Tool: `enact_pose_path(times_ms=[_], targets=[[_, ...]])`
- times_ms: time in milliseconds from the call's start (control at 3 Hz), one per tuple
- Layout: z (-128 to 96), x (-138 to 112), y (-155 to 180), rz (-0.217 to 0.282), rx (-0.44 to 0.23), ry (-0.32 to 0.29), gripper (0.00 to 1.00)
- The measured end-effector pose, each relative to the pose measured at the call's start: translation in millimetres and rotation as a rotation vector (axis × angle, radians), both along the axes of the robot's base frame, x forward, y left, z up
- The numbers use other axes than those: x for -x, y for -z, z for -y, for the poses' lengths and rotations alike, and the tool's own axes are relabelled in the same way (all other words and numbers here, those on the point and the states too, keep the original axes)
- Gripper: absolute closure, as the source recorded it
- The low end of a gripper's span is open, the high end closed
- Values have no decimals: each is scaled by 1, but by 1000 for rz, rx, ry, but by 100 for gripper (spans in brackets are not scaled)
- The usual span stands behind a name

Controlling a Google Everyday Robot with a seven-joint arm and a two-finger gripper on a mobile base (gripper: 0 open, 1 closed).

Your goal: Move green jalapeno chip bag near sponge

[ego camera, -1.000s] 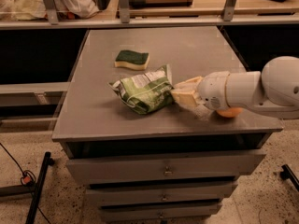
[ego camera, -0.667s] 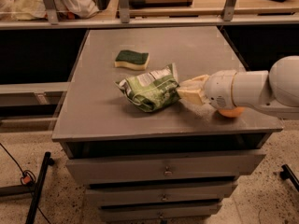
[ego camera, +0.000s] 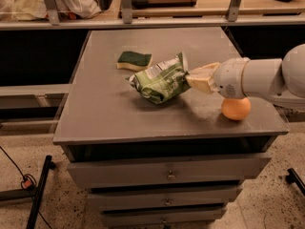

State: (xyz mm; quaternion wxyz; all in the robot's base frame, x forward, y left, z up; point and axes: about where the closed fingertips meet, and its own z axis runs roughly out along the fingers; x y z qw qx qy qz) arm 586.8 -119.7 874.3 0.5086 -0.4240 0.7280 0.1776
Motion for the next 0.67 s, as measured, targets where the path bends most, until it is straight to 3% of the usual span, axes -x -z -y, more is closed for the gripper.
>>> enact_pose_path(times_ms=[333, 667], targets=[[-2, -22, -8, 6, -5, 15, 100], [-6, -41, -10, -1, -9, 4, 84]])
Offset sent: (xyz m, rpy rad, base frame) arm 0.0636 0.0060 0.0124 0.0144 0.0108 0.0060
